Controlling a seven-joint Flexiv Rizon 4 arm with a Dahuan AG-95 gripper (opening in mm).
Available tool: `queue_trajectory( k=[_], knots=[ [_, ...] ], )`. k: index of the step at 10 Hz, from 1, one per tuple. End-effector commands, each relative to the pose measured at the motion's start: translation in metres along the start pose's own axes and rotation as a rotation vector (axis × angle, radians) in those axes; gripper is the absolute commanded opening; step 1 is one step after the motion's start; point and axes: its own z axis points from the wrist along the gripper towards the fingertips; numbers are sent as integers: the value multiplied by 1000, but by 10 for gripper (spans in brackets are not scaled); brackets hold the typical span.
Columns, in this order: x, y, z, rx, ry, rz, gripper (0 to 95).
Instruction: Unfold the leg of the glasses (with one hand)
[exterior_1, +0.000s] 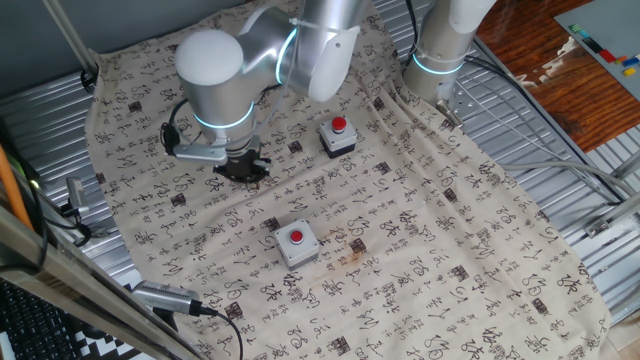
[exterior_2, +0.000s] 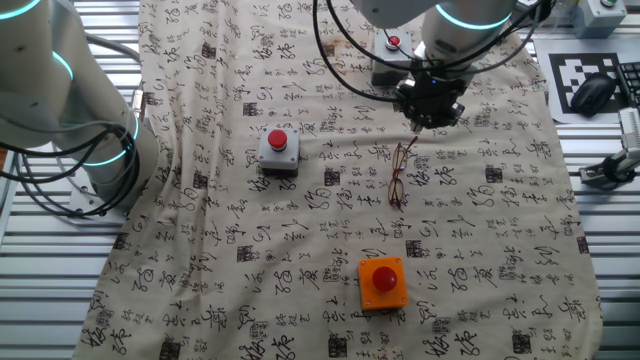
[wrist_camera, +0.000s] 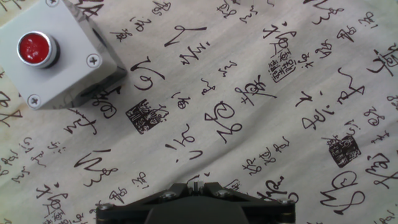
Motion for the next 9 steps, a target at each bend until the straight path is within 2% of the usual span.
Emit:
queue_trajectory(
  k=[1, 5, 6, 9],
  knots=[
    [-2, 2, 1, -1, -3, 3, 0],
    [-5, 5, 5, 0, -9, 6, 0],
    [-5, 5, 5, 1, -8, 7, 190],
    [-5, 3, 9, 8, -12, -2, 190]
  ],
)
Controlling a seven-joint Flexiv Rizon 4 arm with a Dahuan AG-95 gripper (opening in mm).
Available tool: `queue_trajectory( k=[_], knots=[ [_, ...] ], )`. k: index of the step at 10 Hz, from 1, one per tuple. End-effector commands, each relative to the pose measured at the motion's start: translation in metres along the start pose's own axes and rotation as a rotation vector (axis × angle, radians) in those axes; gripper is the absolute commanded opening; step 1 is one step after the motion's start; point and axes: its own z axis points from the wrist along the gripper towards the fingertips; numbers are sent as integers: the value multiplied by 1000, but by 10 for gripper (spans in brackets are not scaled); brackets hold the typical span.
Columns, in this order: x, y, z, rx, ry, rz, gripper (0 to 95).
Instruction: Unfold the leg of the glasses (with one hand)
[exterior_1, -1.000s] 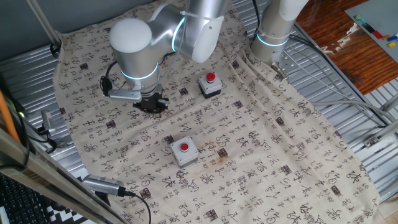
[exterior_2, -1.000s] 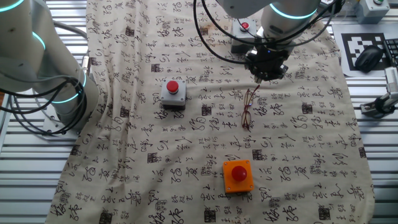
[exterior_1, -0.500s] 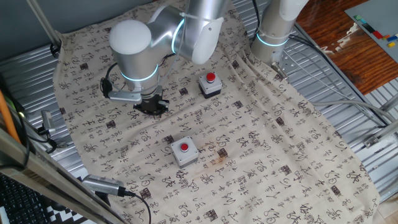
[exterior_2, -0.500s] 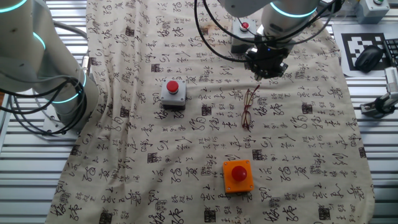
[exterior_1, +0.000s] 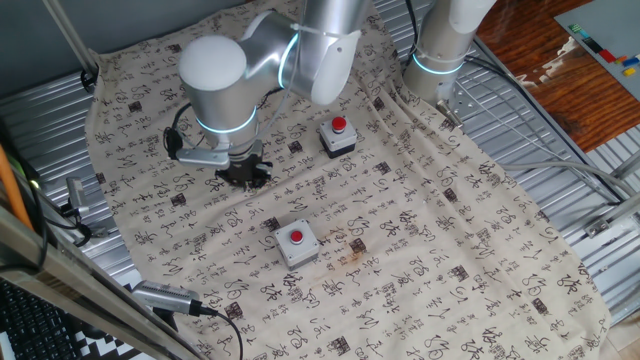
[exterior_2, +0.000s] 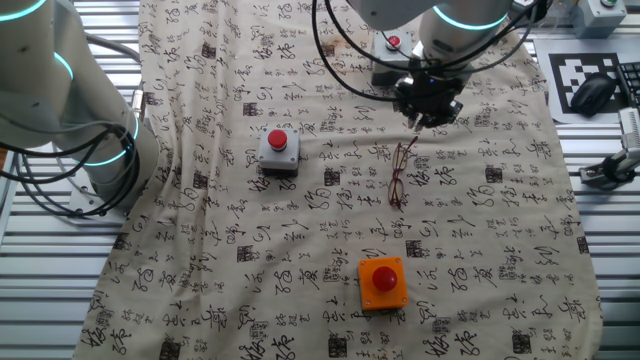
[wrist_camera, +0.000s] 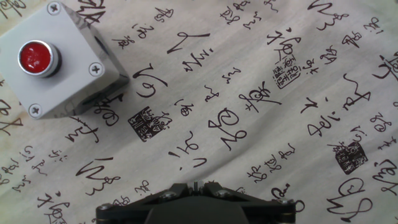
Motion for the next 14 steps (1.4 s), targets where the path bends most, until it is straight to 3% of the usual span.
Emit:
queue_trajectory(
  k=[1, 7, 8, 14],
  knots=[
    [1, -1, 2, 8, 1, -5, 190],
    [13, -10, 2, 13, 10, -31, 190],
    [17, -11, 2, 12, 8, -36, 0],
    [22, -12, 1, 8, 3, -38, 0]
  ],
)
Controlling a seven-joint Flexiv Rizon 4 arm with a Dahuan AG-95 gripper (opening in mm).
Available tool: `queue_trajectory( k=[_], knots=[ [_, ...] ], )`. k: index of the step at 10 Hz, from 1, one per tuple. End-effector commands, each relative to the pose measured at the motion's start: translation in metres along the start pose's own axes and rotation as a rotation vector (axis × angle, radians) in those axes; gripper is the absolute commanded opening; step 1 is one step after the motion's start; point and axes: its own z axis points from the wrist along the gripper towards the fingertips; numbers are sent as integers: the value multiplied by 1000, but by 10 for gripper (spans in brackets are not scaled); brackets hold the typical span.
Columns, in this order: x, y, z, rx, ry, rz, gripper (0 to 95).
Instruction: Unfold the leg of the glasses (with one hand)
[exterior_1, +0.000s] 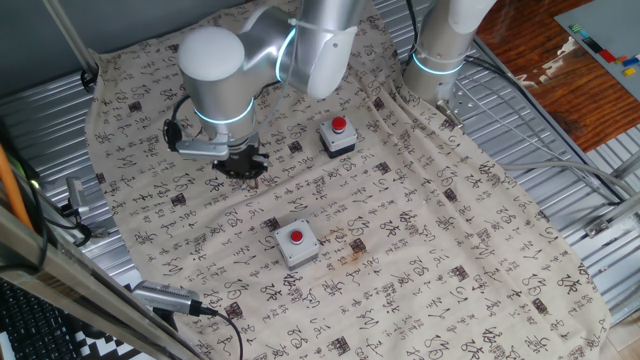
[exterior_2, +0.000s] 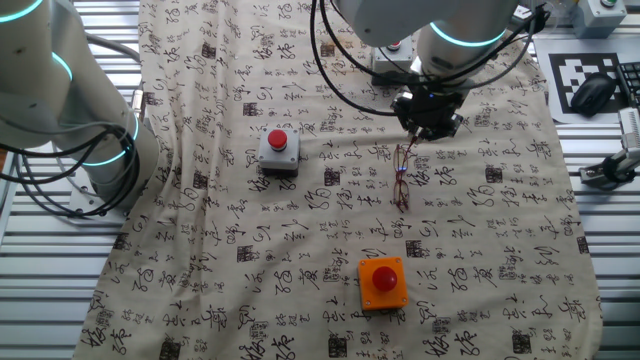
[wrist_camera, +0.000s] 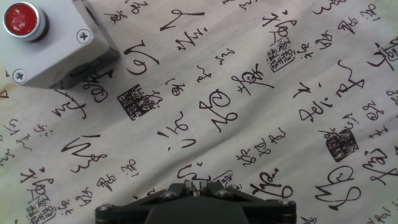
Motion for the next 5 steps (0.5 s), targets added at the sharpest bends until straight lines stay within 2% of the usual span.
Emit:
queue_trajectory(
  k=[1, 5],
  knots=[
    [0, 0, -1, -3, -4, 2, 0],
    [1, 2, -8, -15, -22, 10, 0]
  ],
)
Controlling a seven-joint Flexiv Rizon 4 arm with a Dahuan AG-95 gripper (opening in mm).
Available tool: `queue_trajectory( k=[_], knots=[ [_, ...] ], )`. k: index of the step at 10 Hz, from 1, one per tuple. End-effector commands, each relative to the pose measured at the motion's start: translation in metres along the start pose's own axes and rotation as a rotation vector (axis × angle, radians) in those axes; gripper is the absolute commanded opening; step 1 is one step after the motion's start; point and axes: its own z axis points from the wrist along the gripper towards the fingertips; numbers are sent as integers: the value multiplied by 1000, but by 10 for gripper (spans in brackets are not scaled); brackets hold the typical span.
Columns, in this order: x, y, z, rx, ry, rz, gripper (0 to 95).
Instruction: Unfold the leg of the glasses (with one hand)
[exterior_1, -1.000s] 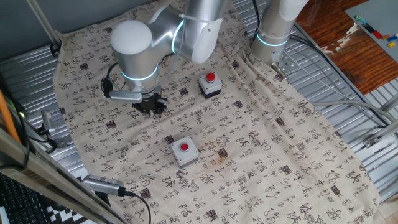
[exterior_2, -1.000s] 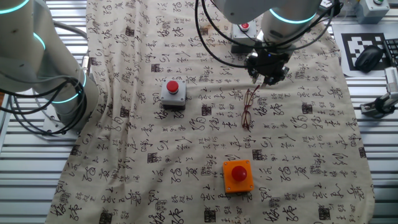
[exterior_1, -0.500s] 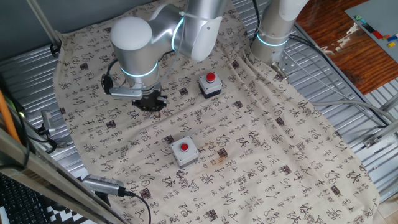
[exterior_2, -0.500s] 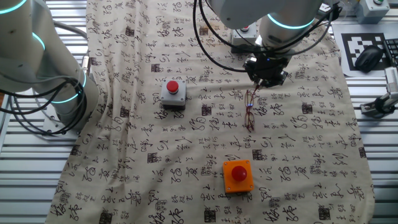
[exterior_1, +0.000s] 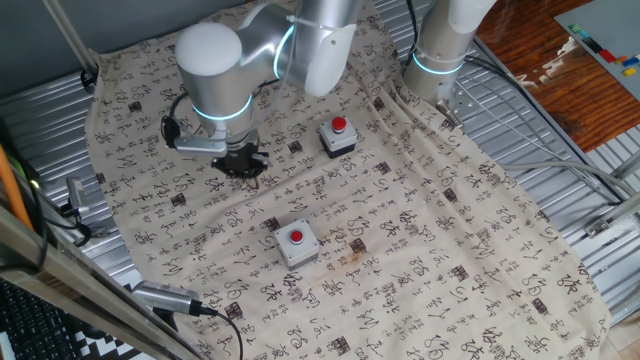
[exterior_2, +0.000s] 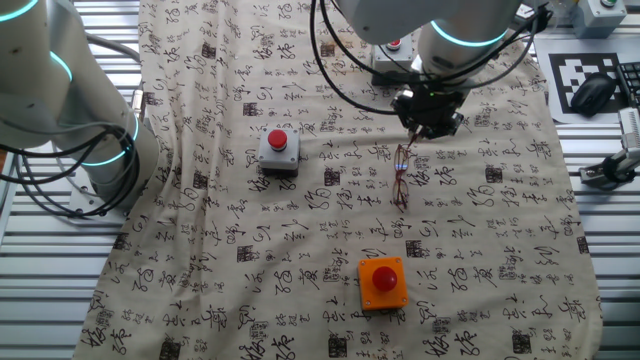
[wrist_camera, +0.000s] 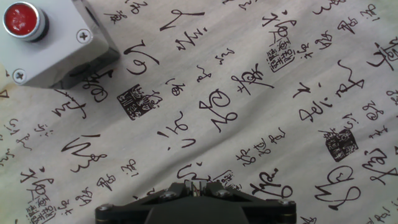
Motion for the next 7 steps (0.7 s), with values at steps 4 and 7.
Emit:
queue_trajectory(
  k=[4, 7],
  knots=[
    [3, -2, -4, -19, -34, -2, 0],
    [5, -3, -6, -23, -40, -5, 0]
  ],
)
